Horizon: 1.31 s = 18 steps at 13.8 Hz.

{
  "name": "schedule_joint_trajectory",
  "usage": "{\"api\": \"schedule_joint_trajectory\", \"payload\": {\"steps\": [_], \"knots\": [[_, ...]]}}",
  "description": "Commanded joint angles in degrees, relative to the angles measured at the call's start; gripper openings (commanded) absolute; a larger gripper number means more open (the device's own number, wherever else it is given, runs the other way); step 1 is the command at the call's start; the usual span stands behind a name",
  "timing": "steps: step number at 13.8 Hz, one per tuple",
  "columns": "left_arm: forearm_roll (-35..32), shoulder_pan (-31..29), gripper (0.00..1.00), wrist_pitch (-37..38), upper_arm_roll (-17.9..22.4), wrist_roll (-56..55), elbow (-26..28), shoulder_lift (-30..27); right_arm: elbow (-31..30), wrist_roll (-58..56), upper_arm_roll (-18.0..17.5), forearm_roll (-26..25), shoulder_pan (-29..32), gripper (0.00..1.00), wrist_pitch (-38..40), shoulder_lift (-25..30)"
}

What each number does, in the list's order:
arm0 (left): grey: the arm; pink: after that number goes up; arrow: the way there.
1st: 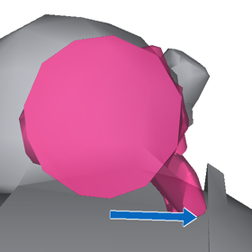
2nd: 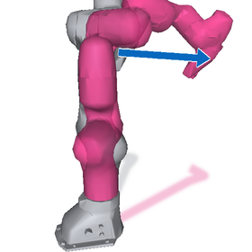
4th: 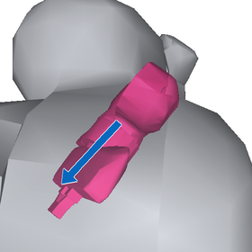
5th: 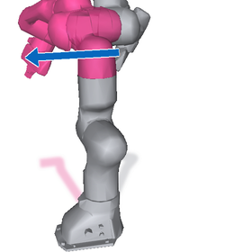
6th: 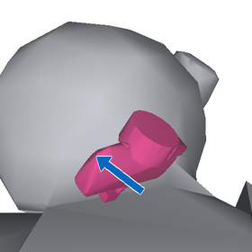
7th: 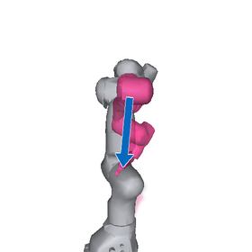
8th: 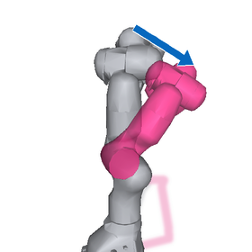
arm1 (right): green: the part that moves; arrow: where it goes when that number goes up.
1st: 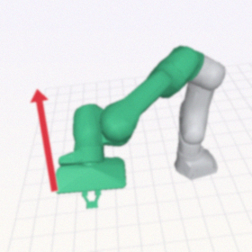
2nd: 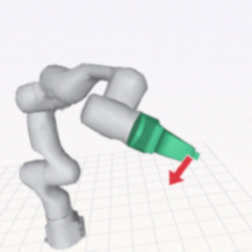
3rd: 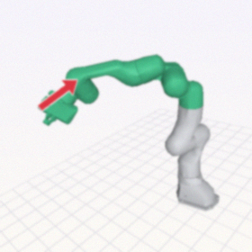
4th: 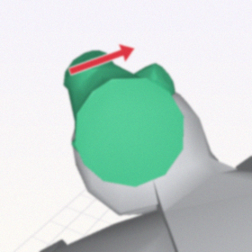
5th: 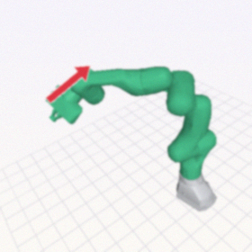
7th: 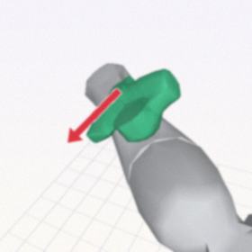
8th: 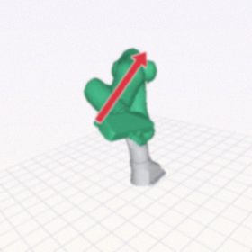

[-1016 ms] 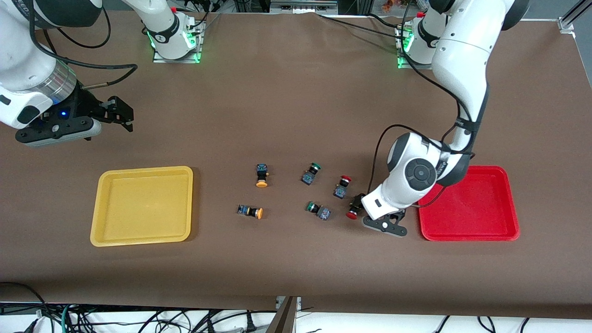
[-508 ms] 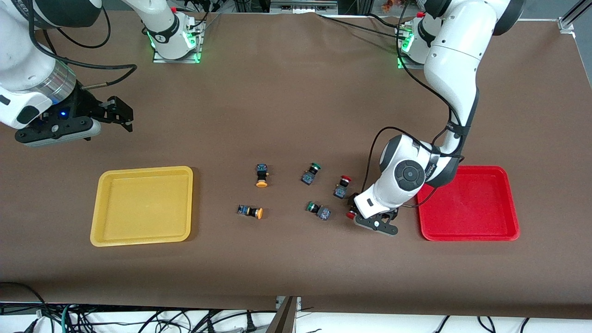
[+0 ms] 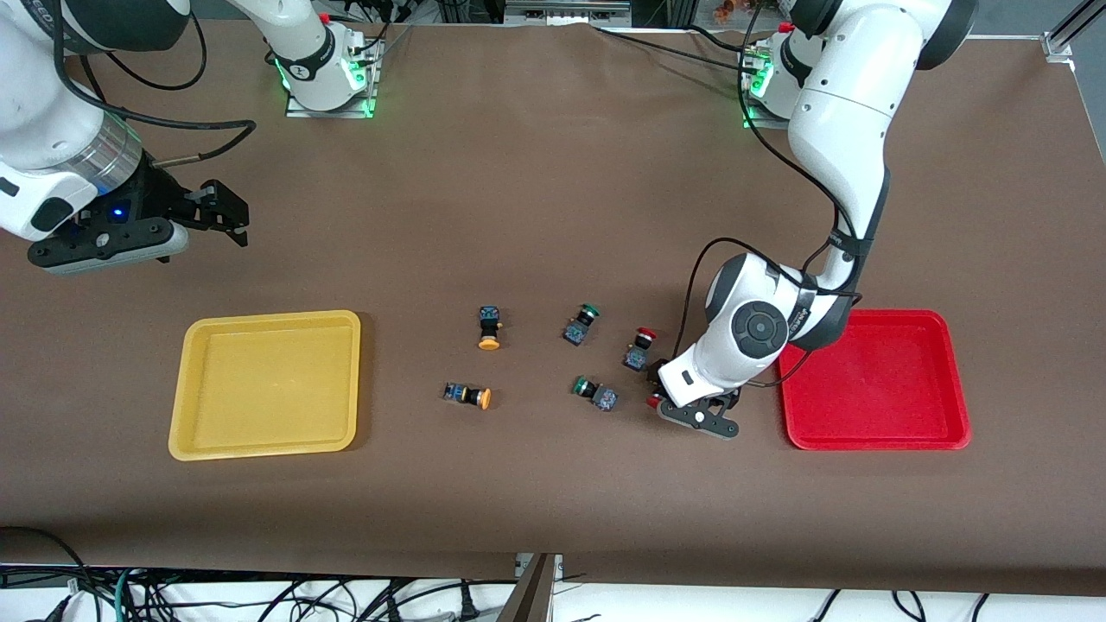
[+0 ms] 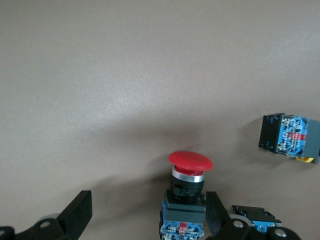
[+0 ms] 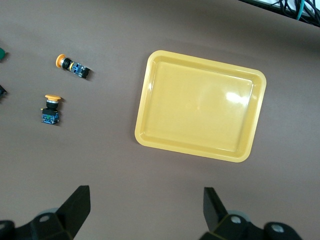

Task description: Place red and yellow buttons in trays

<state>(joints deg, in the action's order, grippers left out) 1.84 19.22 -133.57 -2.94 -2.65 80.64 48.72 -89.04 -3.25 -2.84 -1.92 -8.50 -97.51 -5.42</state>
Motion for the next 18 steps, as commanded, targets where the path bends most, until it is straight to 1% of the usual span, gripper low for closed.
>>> {"api": "schedule_joint_trajectory", "payload": {"steps": [1,3,5,6,7,8,9,10,12,13,14,15,16,17,18], "knots": [[0.1,0.47,1.0,0.41,0.48,0.98,-1.19,0.94,1.15,-0.35,-0.41,1.83,-0.38,1.0,0.13,-1.25],[0.19,0.56,1.0,0.41,0.48,0.98,-1.19,0.94,0.98,0.35,-0.41,2.36,-0.47,1.0,0.22,-2.39],[0.27,0.56,0.99,0.5,0.48,0.9,-1.1,1.03,1.24,-0.43,-0.5,2.28,-1.16,1.0,-0.22,-6.17],[0.27,0.56,0.91,0.5,0.48,0.9,-1.1,1.03,1.24,-0.53,-0.5,2.19,-1.95,1.0,-0.31,-7.66],[0.19,0.56,0.79,0.5,0.48,0.98,-1.1,1.03,1.24,-0.53,-0.58,2.1,-2.48,1.0,-1.53,-9.68],[0.19,0.56,0.76,0.59,0.48,0.9,-1.1,1.12,1.15,-0.53,-0.58,2.19,-3.97,1.0,-3.63,-11.79],[0.27,0.56,0.79,0.59,0.48,0.63,-1.1,1.12,1.15,-0.18,-0.58,2.01,-5.64,1.0,-6.35,-13.9],[0.27,0.64,0.8,0.59,0.48,0.55,-1.1,1.12,1.15,0.08,-0.5,1.84,-7.39,1.0,-8.98,-15.57],[0.27,0.64,0.79,0.59,0.48,0.63,-1.1,1.38,1.15,0.17,-0.5,1.66,-10.73,1.0,-13.39,-21.71],[0.36,0.91,0.8,0.59,0.48,0.55,-1.1,1.56,1.15,0.0,-0.5,1.66,-11.27,1.0,-16.1,-23.13],[0.71,1.0,0.85,0.59,0.48,0.46,-1.1,1.56,1.15,-0.87,-0.5,1.83,-11.71,1.0,-20.13,-25.67],[0.89,1.08,0.87,0.59,0.48,0.46,-1.1,1.56,1.24,-2.45,-0.58,1.84,-12.33,1.0,-24.78,-28.39],[0.89,1.08,0.92,0.59,0.48,0.46,-1.1,1.47,1.59,-6.29,-0.41,1.66,-13.72,1.0,-29.44,-30.86],[0.98,1.08,0.97,0.59,0.48,0.63,-1.1,1.38,2.9,-12.07,-0.41,1.83,-13.39,1.0,-32.97,-32.62],[0.98,1.0,0.98,0.67,0.39,0.72,-1.19,1.12,4.39,-17.87,-0.41,2.01,-12.95,1.0,-33.79,-34.55]]}}
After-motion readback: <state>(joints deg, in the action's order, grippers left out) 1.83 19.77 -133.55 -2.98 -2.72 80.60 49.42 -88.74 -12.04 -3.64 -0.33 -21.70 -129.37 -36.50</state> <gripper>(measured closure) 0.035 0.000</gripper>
